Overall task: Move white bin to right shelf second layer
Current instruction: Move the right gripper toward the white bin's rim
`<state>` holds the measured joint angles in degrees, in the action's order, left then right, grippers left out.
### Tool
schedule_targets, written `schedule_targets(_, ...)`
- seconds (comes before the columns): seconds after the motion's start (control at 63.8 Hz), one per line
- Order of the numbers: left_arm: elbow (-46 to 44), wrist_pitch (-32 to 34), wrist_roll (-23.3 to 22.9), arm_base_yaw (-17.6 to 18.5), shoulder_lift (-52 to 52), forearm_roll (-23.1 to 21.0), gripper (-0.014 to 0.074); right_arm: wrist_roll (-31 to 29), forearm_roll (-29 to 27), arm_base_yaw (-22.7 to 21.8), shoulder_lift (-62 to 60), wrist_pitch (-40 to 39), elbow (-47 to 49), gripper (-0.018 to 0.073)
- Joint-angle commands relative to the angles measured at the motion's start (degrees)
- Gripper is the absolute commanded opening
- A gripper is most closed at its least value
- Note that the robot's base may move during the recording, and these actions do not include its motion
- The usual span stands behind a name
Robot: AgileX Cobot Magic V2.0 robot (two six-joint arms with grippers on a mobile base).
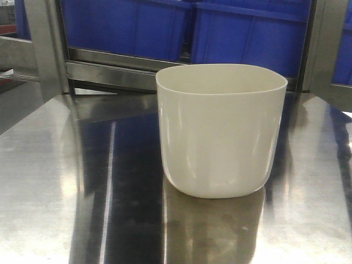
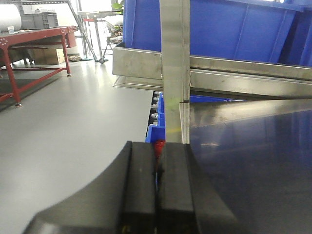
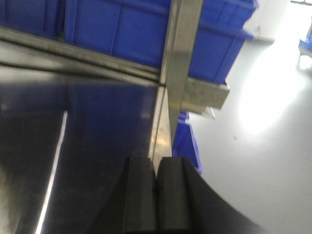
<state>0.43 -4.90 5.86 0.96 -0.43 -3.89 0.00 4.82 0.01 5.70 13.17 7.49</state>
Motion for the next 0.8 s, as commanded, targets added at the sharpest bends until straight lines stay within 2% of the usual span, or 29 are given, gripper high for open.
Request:
schedule_targets(0.0, 2.1, 4.9, -0.1, 0.3, -0.9, -0.3, 0.0085, 0.0, 1.1, -0.1, 5.9, -1.8, 5.7, 0.0061)
schedule_targets(0.314, 2.1, 4.9, -0.1, 0.3, -0.9, -0.3, 0.0085, 0.4, 0.3, -0.1, 24.7, -2.3, 19.1, 0.0061)
schedule_targets(0.471, 2.1, 4.9, -0.1, 0.3, -0.9, -0.3, 0.0085, 4.8, -6.5, -0.1, 33.2, -1.3, 23.4, 0.0061)
schedule_targets(0.58, 2.1, 4.9, -0.1, 0.3, -0.9, -0.3, 0.0085, 4.9, -10.5, -0.1, 39.2, 4.7, 28.3, 0.0061)
schedule_targets(0.69, 2.1, 4.9, -0.1, 0.3, -0.9, -0.3, 0.0085, 5.2, -10.7, 0.3, 46.1, 12.9, 34.9, 0.0061)
schedule_targets(0.784, 2.1, 4.9, -0.1, 0.3, -0.9, -0.3, 0.0085, 6.2, -10.7, 2.5, 51.6, 20.7, 40.9, 0.0061)
